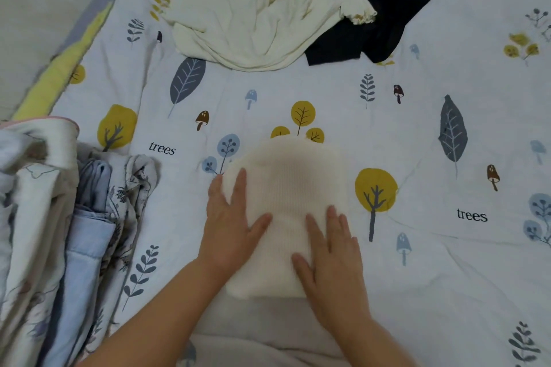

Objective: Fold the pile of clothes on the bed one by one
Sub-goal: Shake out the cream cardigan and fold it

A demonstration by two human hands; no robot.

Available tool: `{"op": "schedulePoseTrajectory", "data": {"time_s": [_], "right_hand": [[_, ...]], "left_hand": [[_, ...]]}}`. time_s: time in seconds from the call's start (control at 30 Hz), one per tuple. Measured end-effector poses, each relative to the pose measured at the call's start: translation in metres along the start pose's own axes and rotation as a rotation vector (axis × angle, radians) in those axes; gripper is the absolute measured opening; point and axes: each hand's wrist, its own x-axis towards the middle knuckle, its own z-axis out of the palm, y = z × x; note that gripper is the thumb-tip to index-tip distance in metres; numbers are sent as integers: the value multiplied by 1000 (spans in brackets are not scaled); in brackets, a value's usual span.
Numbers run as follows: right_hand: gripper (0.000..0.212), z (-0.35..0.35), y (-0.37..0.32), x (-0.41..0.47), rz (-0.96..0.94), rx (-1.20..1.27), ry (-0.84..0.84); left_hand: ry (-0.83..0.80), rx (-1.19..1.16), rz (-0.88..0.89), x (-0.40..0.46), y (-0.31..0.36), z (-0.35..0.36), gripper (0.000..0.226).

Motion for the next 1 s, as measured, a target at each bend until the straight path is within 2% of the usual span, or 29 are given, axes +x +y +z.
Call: {"op": "schedulePoseTrajectory", "data": {"time_s": [0.1, 0.17, 0.23, 0.33, 0.57, 0.73, 0.87, 1.0], "right_hand": [[67, -13, 12, 12, 243, 384, 80], [72, -20, 16, 23, 353, 511, 12], [77, -22, 14, 30, 372, 542, -109], [76, -25, 13, 33, 377, 632, -120], [47, -58, -10, 4, 303, 730, 16], [45, -108, -50, -28, 243, 743, 85], [46, -154, -94, -50, 122, 738, 122], [46, -188, -146, -65, 36, 767, 111]], "left_hand": [[-41, -180, -186, -5, 3, -8, 93], [-129, -228, -200, -7, 3, -10, 95], [-166, -263, -198, -6, 2, -12, 98], [-168, -364, -196, -5, 1, -18, 96], [-235, -526, -118, -25, 13, -59, 86], [-152, -528, -46, -57, 41, -117, 84], [-61, -505, 24, -87, 63, -176, 84], [24, -522, 62, -115, 70, -239, 81]]}}
